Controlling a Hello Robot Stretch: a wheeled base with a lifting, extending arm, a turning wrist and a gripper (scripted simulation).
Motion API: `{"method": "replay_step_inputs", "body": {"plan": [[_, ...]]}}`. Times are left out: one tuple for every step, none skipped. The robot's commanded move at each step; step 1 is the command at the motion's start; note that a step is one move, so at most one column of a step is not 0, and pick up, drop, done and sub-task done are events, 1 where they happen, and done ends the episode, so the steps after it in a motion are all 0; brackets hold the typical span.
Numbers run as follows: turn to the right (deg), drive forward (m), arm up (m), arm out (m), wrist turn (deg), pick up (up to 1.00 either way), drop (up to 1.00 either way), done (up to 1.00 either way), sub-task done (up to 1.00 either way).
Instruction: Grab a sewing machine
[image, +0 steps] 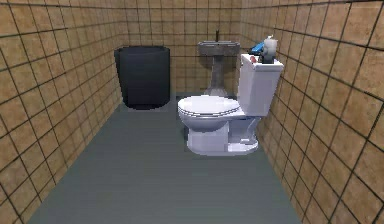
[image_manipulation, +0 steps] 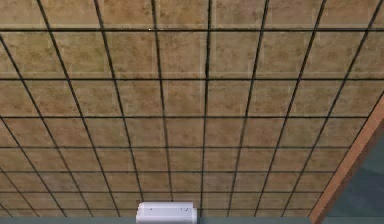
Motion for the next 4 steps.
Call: {"method": "replay_step_inputs", "body": {"plan": [[0.0,0.0,0.0,0.0,45.0,0.0,0.0,0.0,0.0],[0.0,0.0,0.0,0.0,36.0,0.0,0.0,0.0,0.0],[0.0,0.0,-0.3,0.0,0.0,0.0,0.0,0.0,0.0],[0.0,0.0,0.0,0.0,0.0,1.0,0.0,0.0,0.0]]}}
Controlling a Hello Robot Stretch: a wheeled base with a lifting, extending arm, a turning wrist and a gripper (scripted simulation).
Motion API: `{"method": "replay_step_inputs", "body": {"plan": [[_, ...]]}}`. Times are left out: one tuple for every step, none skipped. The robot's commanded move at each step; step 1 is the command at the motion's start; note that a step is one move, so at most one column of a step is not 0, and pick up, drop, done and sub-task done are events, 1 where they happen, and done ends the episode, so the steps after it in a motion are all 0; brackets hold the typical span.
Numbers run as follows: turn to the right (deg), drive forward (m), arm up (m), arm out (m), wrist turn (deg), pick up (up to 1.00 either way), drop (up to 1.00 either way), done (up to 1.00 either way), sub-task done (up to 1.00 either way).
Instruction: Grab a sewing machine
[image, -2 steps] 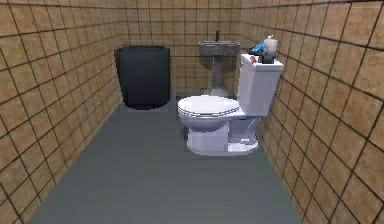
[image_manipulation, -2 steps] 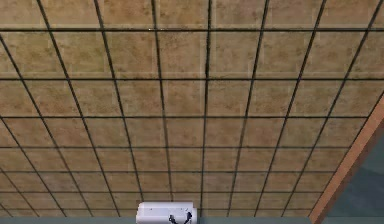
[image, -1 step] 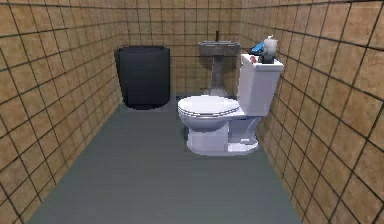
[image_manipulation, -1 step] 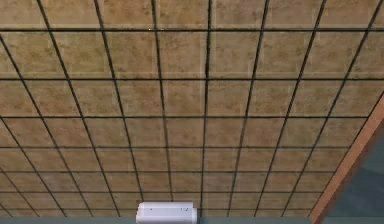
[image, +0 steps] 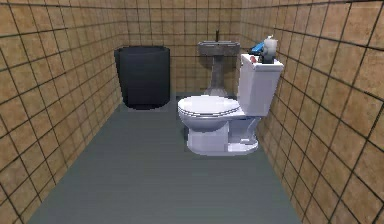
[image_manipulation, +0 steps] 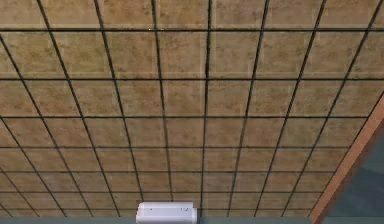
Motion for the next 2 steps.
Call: {"method": "replay_step_inputs", "body": {"plan": [[0.0,0.0,0.1,0.0,0.0,0.0,0.0,0.0,0.0],[0.0,0.0,0.0,0.0,0.0,0.0,0.0,1.0,0.0]]}}
